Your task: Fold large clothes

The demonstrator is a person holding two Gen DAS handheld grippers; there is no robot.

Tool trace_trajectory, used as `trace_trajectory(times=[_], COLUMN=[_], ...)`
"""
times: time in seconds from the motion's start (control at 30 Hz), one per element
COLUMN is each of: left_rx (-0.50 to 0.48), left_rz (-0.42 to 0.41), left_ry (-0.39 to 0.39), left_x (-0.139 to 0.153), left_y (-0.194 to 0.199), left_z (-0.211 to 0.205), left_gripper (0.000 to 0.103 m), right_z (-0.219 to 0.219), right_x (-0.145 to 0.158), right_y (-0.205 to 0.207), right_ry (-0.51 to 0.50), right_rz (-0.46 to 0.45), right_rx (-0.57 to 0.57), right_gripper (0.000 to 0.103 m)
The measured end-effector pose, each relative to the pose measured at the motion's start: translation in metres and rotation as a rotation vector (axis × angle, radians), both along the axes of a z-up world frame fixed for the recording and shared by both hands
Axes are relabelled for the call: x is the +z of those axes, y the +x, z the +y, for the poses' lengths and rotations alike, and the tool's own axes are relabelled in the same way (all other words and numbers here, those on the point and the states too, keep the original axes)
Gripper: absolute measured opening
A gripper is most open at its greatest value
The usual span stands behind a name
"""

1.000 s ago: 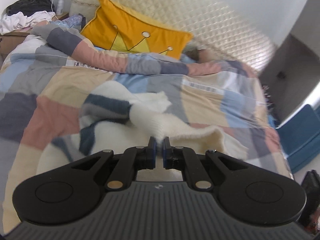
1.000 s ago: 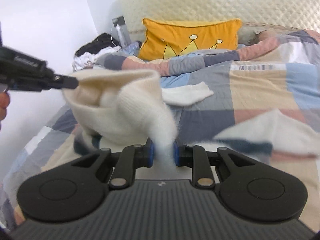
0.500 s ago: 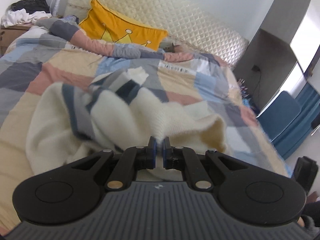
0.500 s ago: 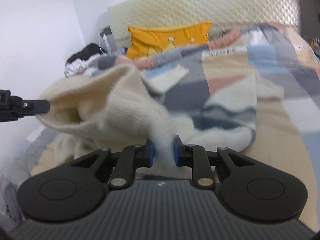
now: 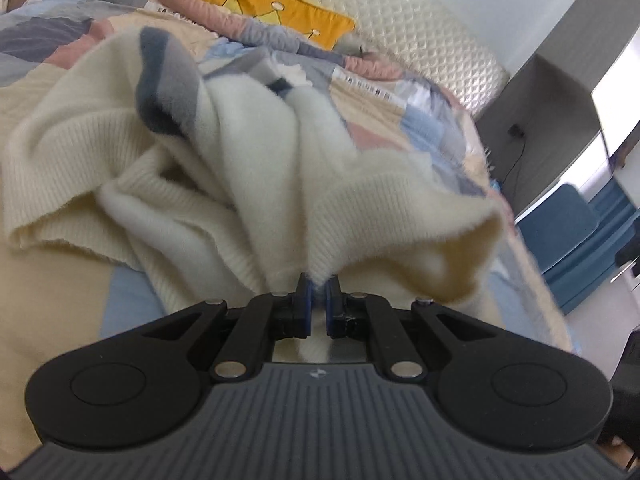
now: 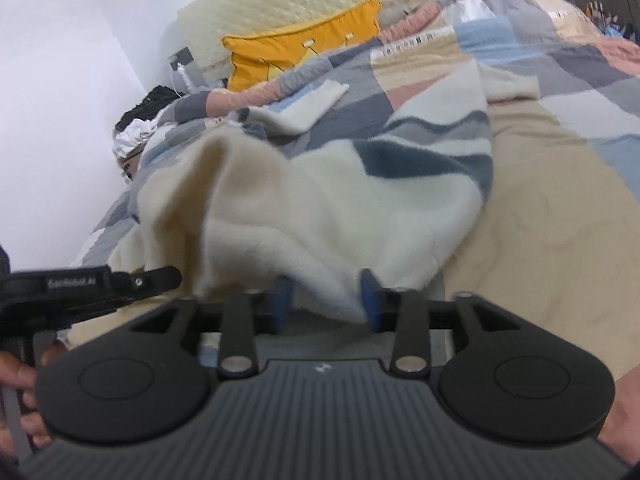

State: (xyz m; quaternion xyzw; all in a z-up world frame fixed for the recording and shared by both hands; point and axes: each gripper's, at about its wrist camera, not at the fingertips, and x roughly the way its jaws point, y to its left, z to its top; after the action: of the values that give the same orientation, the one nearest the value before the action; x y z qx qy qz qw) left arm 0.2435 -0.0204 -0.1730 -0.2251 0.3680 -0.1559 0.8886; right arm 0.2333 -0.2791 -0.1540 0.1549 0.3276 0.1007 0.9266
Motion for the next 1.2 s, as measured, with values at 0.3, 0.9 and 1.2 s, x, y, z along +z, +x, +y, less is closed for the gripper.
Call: trace_trajectory(times=[0.3,0.9,1.2], left_rx=[0.015,-0.001,-0.046], left_rz=[-0.031,-0.084,-0.117], left_ry=[-0.054,-0.032,0.089], left_x=[0.016,0.025,0.037], left_y=[-0.004,-0.011,-0.025], left_z=[0.013,0.008,-0.001], left_gripper=[0.007,0.007,0.008], right_z=[0.026,0.027,0.018], right_x=[0.021,0.004,0.007], right_y=[-0.012,0.016,0.016], right_ry=[-0.031,-0.087,-0.027], right_rz=[-0.197,-0.169,-0.165], right_rx=[0.098,0.013,0.005], right_gripper=[0.076,0.031,0.019])
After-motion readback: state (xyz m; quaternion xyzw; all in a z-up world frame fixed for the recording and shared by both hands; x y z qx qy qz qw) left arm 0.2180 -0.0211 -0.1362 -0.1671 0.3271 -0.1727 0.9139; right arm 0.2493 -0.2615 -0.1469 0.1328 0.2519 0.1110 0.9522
